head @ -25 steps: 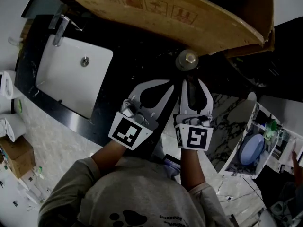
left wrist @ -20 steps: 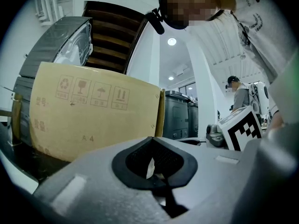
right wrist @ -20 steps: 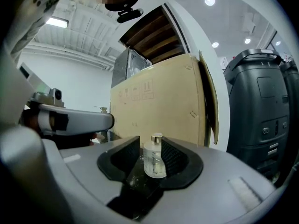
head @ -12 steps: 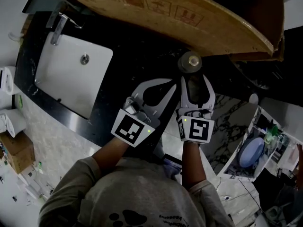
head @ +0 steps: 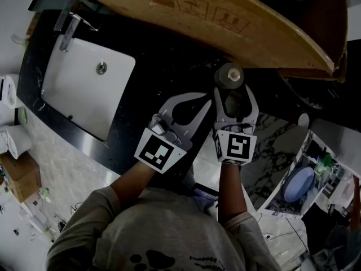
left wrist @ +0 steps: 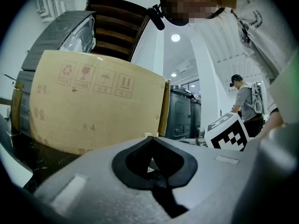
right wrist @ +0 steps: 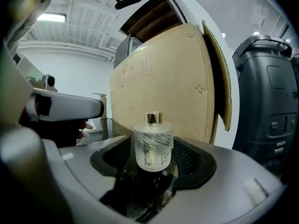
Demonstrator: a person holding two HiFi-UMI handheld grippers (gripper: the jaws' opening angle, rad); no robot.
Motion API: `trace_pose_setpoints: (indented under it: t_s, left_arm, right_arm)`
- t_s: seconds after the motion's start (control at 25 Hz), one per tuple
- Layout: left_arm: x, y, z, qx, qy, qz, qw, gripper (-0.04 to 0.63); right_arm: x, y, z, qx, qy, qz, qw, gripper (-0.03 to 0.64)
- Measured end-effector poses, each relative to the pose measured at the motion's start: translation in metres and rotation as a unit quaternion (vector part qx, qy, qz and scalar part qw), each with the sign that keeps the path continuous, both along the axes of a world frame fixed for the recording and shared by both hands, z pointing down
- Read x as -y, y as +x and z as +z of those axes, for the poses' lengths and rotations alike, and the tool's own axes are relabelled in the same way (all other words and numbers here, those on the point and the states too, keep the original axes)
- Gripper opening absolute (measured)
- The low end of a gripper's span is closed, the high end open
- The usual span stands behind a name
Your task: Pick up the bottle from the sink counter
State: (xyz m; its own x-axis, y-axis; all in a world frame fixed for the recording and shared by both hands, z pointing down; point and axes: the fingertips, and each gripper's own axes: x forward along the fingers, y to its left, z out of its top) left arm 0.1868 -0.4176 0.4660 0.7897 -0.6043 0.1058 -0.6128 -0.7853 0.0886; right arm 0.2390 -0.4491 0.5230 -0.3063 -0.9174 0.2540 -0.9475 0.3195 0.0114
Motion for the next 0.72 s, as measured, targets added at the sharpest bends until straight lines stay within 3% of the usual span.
trace_pose_setpoints:
  t_s: [0.72]
  left_arm:
    - [0.005, -0.003, 0.008, 0.005, -0.010, -0.014, 0.9998, 0.003]
  right_arm:
    - [0.029, -0.006, 0.018, -0.023, -0.020, -0.024, 0.999, 0.336]
